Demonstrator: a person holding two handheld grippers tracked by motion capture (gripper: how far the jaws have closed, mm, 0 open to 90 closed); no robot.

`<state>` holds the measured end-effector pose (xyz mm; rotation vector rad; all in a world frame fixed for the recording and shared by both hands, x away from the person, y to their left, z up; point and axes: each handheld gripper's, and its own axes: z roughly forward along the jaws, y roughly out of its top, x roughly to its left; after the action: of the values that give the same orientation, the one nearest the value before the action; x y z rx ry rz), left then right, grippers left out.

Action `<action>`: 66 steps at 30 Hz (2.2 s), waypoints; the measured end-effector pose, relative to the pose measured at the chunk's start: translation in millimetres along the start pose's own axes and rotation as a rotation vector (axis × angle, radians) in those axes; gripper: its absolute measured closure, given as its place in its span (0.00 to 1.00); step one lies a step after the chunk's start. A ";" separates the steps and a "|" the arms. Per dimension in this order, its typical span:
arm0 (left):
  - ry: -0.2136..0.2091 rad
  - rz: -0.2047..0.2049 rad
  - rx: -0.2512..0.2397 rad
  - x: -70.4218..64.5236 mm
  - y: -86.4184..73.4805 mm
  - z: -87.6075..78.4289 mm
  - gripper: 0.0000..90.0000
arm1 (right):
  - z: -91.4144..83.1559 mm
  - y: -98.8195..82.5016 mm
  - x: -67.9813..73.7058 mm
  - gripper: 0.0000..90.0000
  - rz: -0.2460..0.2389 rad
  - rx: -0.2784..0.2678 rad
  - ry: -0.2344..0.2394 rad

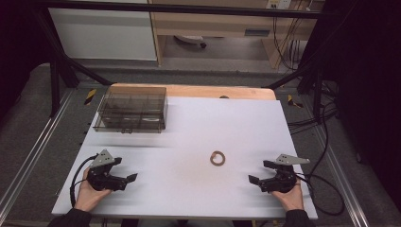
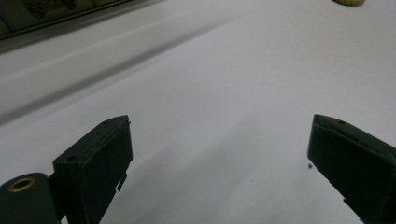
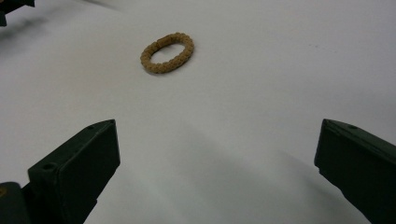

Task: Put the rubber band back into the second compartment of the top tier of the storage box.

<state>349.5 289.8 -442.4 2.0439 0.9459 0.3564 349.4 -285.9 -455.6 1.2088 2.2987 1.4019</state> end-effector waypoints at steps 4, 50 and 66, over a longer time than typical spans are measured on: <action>-0.001 -0.001 -0.002 0.1 1.2 0.4 0.07 | 0.3 -0.2 0.2 0.01 0.000 0.002 0.000; -0.060 0.046 0.038 -42.5 28.6 34.6 0.07 | 0.8 0.5 1.0 0.01 -0.009 0.017 -0.016; -0.096 0.078 0.047 -61.1 45.8 49.9 0.07 | 1.2 1.3 1.6 0.01 -0.018 0.020 -0.019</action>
<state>358.2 199.7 -431.6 2.1253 0.8253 0.2776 349.7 -283.6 -454.8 1.1992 2.3100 1.3588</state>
